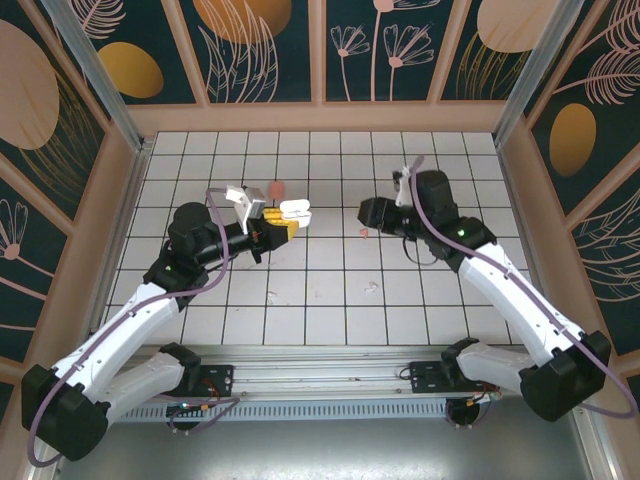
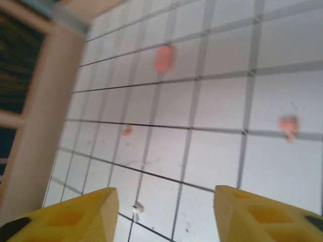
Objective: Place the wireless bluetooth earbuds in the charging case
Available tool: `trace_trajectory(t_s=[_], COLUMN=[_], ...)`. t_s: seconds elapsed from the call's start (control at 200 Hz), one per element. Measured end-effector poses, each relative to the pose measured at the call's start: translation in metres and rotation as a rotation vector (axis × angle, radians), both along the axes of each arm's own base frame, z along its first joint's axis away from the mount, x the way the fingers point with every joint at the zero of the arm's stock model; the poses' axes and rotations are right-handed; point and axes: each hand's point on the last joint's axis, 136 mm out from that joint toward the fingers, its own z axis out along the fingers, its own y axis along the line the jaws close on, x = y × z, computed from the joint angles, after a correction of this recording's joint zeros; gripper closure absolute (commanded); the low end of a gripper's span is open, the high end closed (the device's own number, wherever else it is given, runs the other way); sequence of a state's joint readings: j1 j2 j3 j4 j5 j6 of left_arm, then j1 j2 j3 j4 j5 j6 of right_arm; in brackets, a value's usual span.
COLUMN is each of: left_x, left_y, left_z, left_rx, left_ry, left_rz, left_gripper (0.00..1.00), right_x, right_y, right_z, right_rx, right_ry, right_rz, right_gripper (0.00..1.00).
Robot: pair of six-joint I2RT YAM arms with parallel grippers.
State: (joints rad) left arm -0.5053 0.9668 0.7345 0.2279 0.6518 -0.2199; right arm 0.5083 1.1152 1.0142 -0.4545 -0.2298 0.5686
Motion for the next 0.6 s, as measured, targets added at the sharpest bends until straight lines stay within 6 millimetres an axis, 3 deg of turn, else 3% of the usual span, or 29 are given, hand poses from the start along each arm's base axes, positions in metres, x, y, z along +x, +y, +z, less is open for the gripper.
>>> trace_trajectory(t_s=[0.125,0.31,0.45,0.601], left_x=[0.000,0.000,-0.002,-0.003], left_y=[0.000,0.001,0.002,0.003], left_z=[-0.004,-0.006,-0.008,-0.014], left_rx=[0.004,0.008,0.009,0.014], left_ry=[0.007,0.005,0.003,0.011], left_rz=[0.000,0.005,0.007,0.007], left_gripper=[1.00,1.00,1.00,1.00], right_x=[-0.020,-0.054,-0.075,-0.076], right_y=[-0.027,-0.045,-0.044,-0.040], right_z=[-0.061,-0.132,-0.161,-0.175], right_rx=[-0.033,-0.042,-0.054,-0.065], right_ry=[0.194,0.413,0.498,0.534], right_rz=[-0.166,-0.311,-0.353,-0.380], right_gripper=[0.61,0.64,0.65,0.68])
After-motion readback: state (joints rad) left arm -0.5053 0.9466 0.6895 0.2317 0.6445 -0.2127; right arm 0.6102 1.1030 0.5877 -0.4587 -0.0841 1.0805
